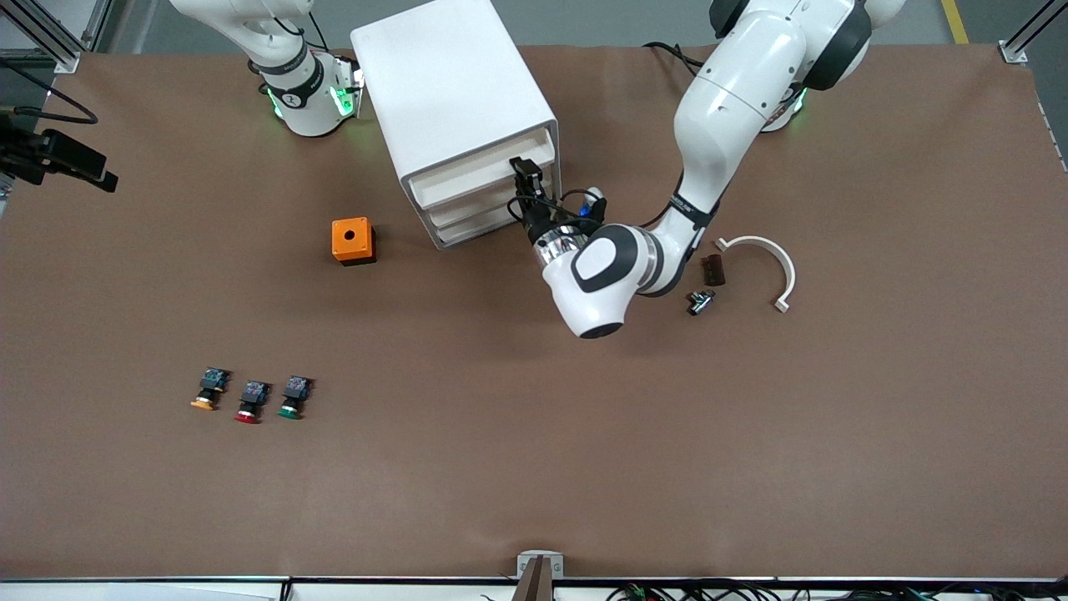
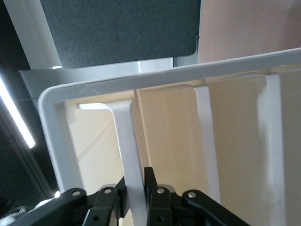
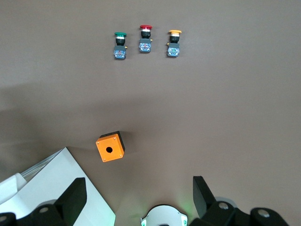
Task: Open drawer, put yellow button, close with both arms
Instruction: 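Pull the drawer open with the left gripper while the right gripper reaches out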
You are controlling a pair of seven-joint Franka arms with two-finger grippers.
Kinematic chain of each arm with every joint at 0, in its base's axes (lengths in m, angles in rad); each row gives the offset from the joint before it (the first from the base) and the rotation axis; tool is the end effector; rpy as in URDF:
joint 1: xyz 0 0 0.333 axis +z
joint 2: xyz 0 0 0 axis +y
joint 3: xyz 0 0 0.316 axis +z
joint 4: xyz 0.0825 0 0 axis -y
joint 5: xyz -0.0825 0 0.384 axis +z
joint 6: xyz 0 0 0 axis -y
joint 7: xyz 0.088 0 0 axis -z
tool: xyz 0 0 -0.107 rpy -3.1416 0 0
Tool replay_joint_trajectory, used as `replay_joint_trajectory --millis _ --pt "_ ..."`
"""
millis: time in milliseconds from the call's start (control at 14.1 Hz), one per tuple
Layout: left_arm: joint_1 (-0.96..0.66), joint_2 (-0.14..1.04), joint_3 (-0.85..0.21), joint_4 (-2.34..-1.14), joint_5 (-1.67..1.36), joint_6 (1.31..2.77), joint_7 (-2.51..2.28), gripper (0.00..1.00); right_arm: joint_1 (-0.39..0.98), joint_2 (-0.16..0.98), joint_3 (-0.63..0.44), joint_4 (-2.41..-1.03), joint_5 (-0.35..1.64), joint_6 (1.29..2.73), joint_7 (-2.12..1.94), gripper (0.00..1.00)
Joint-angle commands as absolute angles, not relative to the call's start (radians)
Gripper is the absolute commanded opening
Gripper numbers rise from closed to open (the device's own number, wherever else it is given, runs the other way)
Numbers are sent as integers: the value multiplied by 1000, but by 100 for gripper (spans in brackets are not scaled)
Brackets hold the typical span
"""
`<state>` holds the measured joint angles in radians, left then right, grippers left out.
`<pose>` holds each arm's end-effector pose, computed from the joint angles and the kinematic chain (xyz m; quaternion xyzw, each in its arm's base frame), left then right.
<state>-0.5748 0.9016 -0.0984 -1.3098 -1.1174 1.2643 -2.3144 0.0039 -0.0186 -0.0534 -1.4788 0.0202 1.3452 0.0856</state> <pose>0.4610 -0.4938 0.2358 -0.4366 -0.5950 0.5861 0.3345 0.5238 -0.0238 0.6585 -0.9961 0.0657 0.0577 0.0094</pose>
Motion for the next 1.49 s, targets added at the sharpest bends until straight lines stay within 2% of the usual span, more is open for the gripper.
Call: replay_joint_trajectory --millis 0,213,567,709,921,992,1063,1134,1205,1276,1417 --pt "-526 914 -97 -1290 -1158 1261 -2318 14 9 36 -52 -1473 -11 1353 89 100" --pt "-482 917 -97 -1289 -1178 1261 -2319 16 5 147 -51 -1471 -20 1388 74 100" --pt "-416 926 -97 -1285 -1195 1261 -2324 18 11 166 -51 -1482 -21 1422 89 100" --pt "-403 927 -97 -1285 -1195 1261 -2330 18 -6 181 -51 -1512 -21 1513 75 100" --pt "-400 928 -97 -1285 -1196 1261 -2329 21 -29 192 -52 -1633 -21 1691 61 100" --pt "-400 928 -97 -1285 -1197 1261 -2319 28 -29 198 -54 -1684 -25 1766 60 100" --pt "-399 928 -97 -1284 -1197 1262 -2310 45 -29 212 -54 -1721 -37 1837 60 100" --pt "-396 928 -97 -1282 -1197 1261 -2289 69 -31 233 -54 -1741 -55 1894 60 100" --pt "-388 928 -97 -1279 -1198 1262 -2243 89 -41 267 -54 -1747 -64 1948 60 100" --pt "-382 930 -97 -1272 -1201 1266 -2182 100 -54 302 -54 -1747 -64 1986 61 100" --pt "-359 930 -97 -1267 -1227 1296 -2093 100 -83 375 -54 -1747 -64 2081 61 100"
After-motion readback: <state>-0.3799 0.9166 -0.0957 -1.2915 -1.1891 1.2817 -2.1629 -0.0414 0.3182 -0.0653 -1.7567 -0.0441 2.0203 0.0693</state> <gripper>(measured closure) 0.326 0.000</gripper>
